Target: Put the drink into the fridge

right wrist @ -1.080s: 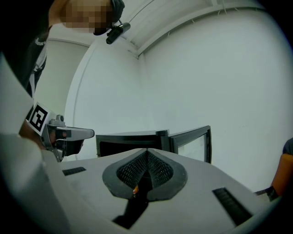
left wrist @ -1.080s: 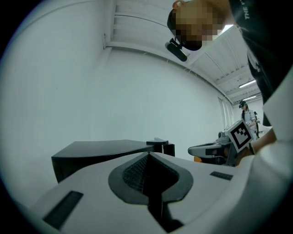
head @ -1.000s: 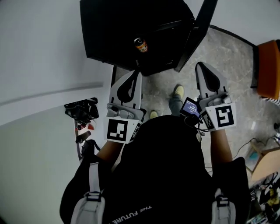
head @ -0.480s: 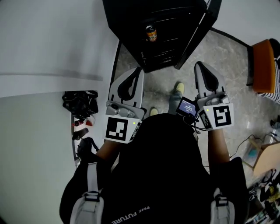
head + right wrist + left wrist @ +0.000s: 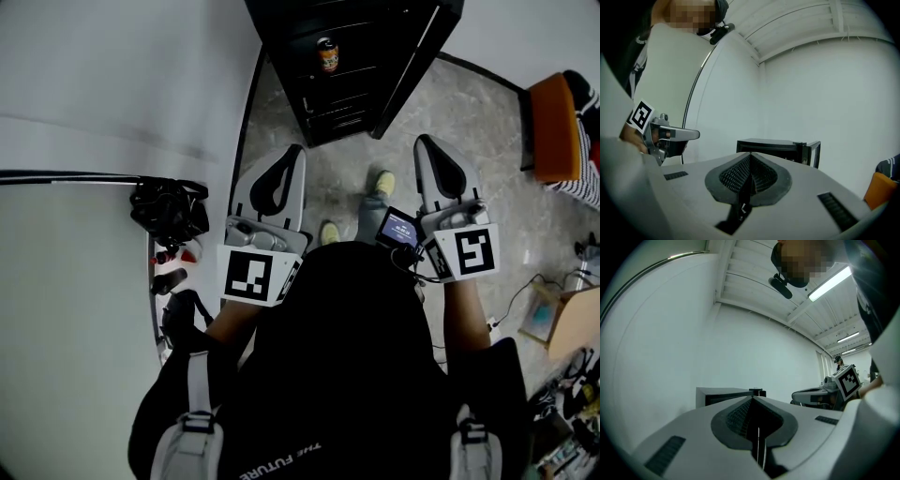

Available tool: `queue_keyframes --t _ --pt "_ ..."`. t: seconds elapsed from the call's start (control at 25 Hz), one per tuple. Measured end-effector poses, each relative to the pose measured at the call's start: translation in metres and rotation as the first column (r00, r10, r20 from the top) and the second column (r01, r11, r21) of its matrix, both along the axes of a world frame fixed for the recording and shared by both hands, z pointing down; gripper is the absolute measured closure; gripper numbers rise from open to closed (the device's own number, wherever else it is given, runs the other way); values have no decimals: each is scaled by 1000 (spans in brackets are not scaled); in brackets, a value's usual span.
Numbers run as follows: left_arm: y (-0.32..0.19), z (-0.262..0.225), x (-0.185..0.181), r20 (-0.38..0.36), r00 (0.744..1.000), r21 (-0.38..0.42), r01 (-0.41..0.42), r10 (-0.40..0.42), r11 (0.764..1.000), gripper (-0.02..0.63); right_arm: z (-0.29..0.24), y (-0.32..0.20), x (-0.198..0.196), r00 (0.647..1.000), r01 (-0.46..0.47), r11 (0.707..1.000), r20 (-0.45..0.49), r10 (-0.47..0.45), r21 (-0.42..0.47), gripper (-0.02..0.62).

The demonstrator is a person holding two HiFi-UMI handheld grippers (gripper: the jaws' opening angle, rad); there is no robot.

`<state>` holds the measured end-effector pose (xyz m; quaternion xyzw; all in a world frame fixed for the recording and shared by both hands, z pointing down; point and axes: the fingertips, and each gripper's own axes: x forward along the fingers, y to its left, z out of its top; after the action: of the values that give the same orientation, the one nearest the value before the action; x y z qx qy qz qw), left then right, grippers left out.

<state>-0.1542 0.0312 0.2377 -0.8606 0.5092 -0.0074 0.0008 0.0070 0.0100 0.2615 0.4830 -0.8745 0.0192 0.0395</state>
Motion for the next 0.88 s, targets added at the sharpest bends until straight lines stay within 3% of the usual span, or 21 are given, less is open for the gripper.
queue_keyframes --t 0.32,0.68,0.88 --pt "34 -3 1 -24 998 14 -53 54 998 594 -6 41 -1 999 -38 999 -4 38 21 583" --pt "37 -9 18 -36 997 3 -70 70 998 594 4 52 14 997 -52 999 -49 52 4 581" --pt "38 -7 35 -30 994 1 -101 101 995 594 0 50 25 997 -78 997 -22 78 23 582"
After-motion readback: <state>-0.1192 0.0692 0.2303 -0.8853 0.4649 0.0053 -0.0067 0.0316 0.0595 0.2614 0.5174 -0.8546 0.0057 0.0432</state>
